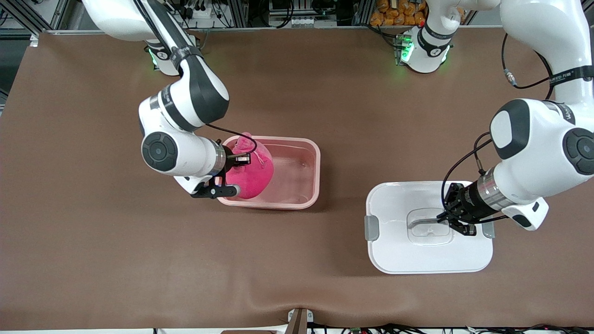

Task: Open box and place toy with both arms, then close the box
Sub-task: 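Lower the pink toy into the box and open the right gripper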

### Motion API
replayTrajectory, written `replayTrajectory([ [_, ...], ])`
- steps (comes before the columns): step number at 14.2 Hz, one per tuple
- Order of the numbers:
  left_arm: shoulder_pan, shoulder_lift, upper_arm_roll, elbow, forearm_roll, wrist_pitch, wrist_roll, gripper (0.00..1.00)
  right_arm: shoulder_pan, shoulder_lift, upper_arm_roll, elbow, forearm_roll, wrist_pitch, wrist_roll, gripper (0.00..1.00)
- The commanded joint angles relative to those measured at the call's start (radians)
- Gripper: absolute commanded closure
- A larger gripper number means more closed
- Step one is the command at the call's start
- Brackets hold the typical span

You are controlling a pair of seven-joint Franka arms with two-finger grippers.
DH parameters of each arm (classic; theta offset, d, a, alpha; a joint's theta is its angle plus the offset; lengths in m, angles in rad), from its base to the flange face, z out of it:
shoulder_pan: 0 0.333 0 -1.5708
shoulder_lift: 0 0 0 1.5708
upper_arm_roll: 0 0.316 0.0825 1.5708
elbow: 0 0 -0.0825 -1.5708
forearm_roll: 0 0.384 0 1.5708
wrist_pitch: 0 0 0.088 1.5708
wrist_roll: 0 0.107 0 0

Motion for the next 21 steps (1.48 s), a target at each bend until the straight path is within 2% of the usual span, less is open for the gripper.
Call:
replayTrajectory([
  [1, -0.002, -0.052, -0.037, -0.025, -0.015, 0.003, -0.04, 1.0, 0.011, 0.044, -0.01, 0.029, -0.007, -0.008, 0.027, 1.0],
  [5, -0.014, -0.092, -0.051, -0.054, -0.012, 0.003, -0.053, 1.0, 0.02, 0.08, -0.01, 0.029, -0.032, 0.014, 0.076, 1.0],
  [11, -0.062, -0.097, -0.054, -0.058, -0.006, 0.003, -0.101, 1.0, 0.093, 0.127, -0.01, 0.031, -0.064, 0.101, 0.174, 1.0],
  [21, -0.074, -0.089, -0.052, -0.058, -0.001, 0.005, -0.121, 1.0, 0.187, 0.218, -0.008, 0.031, -0.063, 0.331, 0.337, 1.0],
])
